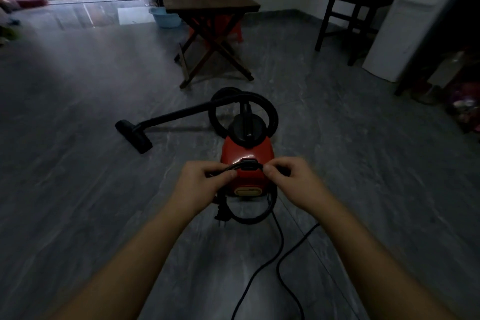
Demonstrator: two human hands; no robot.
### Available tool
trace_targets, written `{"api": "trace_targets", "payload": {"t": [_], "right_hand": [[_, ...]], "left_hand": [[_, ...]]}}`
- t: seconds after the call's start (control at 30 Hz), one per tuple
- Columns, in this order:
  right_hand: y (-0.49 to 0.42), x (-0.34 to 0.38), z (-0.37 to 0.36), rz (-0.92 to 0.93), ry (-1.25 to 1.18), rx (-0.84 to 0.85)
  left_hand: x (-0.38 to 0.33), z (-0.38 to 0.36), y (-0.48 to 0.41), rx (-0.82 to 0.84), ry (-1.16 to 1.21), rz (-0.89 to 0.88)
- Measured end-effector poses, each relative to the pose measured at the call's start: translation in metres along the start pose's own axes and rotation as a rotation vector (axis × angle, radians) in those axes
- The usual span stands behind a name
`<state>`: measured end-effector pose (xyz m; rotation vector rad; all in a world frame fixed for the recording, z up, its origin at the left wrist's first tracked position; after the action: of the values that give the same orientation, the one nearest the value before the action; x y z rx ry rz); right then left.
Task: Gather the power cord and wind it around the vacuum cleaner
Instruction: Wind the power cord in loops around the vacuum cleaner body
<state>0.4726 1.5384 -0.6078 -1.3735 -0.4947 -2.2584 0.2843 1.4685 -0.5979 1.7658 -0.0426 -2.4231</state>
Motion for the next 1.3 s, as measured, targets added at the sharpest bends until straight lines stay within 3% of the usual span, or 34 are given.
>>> {"api": "trace_targets", "payload": {"t": [0.17, 0.33, 0.63, 0.83, 0.97, 1.07, 1.3], "right_hand": [[0.003, -0.007, 0.003, -0.034, 0.030, -0.022], [0.001, -0.019, 0.012, -0.100, 0.065, -0.121], [0.002, -0.009, -0.016, -0.136, -0.513, -0.150], [0.003, 0.000, -0.028, -0.115, -0.480, -0.171], [0.003, 0.000, -0.028, -0.093, -0.389, -0.176], [0.003, 0.002, -0.035, -0.087, -0.460, -0.112], [-0.003, -0.004, -0.009, -0.077, -0.372, -0.183]], "left_hand": [[0.004, 0.025, 0.001, -0.165, 0.092, 0.025], [0.005, 0.032, 0.004, -0.229, 0.112, 0.029], [0.022, 0.033, 0.009, -0.366, 0.274, 0.067], [0.023, 0.040, 0.012, -0.436, 0.211, 0.063], [0.018, 0.040, 0.017, -0.454, 0.162, 0.039], [0.019, 0.038, 0.016, -0.442, 0.194, 0.028], [0.025, 0.020, 0.007, -0.183, 0.222, 0.125]]}}
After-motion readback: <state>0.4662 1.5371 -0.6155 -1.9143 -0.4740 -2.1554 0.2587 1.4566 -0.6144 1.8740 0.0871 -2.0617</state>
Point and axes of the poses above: each hand's wrist, its own y-axis away from the middle knuckle, its own z-axis out of the back of the hand, x = y × z, the point moved 9 cm from there along -y, towards the middle knuckle, and after that the axes turned 10 degrees about x, right-handed, at the moved point
